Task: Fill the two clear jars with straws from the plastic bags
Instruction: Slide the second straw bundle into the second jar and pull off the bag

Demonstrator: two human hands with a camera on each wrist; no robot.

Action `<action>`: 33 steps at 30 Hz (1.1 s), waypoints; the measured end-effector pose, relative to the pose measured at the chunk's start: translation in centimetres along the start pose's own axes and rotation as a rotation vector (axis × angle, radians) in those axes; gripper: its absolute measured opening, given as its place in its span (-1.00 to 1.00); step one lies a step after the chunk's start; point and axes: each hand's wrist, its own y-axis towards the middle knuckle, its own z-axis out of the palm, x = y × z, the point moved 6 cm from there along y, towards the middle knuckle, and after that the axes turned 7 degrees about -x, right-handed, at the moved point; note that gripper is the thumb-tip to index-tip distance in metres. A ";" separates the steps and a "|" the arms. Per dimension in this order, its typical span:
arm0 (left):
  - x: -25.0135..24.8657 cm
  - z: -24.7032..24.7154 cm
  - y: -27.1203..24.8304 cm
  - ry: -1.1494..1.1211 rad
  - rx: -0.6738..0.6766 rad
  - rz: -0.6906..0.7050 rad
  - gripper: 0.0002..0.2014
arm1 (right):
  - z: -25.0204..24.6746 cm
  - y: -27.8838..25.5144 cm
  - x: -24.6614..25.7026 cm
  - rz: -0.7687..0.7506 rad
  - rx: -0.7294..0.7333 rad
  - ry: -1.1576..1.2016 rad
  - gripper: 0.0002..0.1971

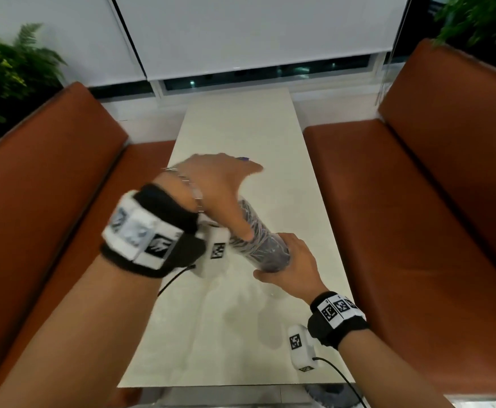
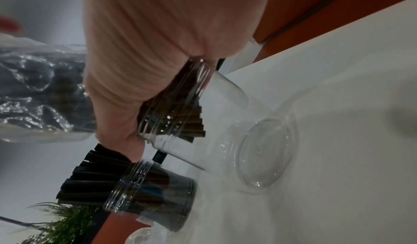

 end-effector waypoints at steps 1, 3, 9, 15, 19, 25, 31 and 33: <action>1.8 0.1 -0.8 -0.089 -0.016 -0.033 0.21 | 0.0 0.0 0.0 0.000 -0.001 0.003 -0.21; 4.9 1.2 -2.5 -0.247 -0.054 -0.070 0.05 | 0.0 -0.1 0.0 -0.004 -0.003 0.013 -0.20; 6.4 5.3 -2.4 -0.604 -0.526 -0.123 -0.82 | 0.2 -0.1 -0.2 0.024 0.022 0.054 -0.02; 2.6 2.1 -1.3 -0.701 -0.765 -0.043 -0.86 | 0.1 -0.3 -0.4 0.137 0.095 0.121 0.35; 1.7 0.3 -0.4 -0.833 -0.780 -0.010 -0.79 | 0.0 -0.9 -0.8 0.152 0.077 0.139 0.41; -0.5 -1.5 0.0 -0.802 -0.823 0.018 -0.77 | -0.4 -1.6 -0.9 0.178 0.017 0.152 0.17; -0.3 -3.5 -1.2 -0.836 -0.829 -0.012 -0.71 | -0.2 -1.7 -1.1 0.226 0.005 0.156 0.16; 1.6 -4.9 -2.4 -0.940 -0.929 -0.067 -0.64 | -0.2 -1.6 -1.0 0.244 0.003 0.145 0.17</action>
